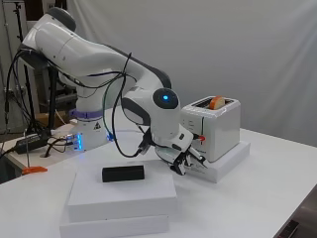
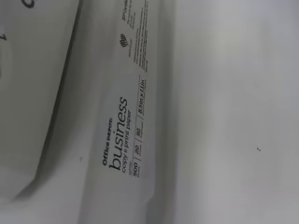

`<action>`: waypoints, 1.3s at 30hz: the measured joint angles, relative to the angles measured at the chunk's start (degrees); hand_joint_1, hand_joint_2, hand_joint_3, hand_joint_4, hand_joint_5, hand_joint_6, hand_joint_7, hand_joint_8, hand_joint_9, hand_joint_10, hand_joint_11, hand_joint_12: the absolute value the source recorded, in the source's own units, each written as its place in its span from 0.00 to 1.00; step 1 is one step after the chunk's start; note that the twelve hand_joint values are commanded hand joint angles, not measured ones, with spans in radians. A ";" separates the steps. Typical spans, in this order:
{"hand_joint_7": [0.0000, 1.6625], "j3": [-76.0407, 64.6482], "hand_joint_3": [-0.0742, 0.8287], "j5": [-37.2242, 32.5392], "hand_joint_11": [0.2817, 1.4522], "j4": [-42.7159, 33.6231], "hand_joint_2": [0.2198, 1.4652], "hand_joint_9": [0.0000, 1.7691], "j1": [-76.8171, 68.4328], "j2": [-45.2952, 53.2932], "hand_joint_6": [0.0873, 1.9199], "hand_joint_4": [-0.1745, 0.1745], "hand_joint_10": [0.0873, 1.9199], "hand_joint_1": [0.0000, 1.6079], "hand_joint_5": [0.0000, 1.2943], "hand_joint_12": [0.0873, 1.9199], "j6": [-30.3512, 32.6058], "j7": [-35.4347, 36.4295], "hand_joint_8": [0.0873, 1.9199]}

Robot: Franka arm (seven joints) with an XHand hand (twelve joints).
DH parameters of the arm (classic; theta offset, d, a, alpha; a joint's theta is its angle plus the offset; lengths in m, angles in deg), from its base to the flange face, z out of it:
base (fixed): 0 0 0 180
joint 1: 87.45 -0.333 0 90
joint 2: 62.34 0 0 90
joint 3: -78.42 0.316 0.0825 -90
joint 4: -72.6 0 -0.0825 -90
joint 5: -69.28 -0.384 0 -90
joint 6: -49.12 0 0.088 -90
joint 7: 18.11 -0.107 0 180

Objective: Teleoperate dual arm-hand system to toast a bread

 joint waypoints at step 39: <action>0.19 59.18 0.09 7.92 0.07 6.20 0.77 0.22 31.62 -2.18 0.00 0.21 0.00 0.00 0.25 0.00 -12.50 -17.04 0.00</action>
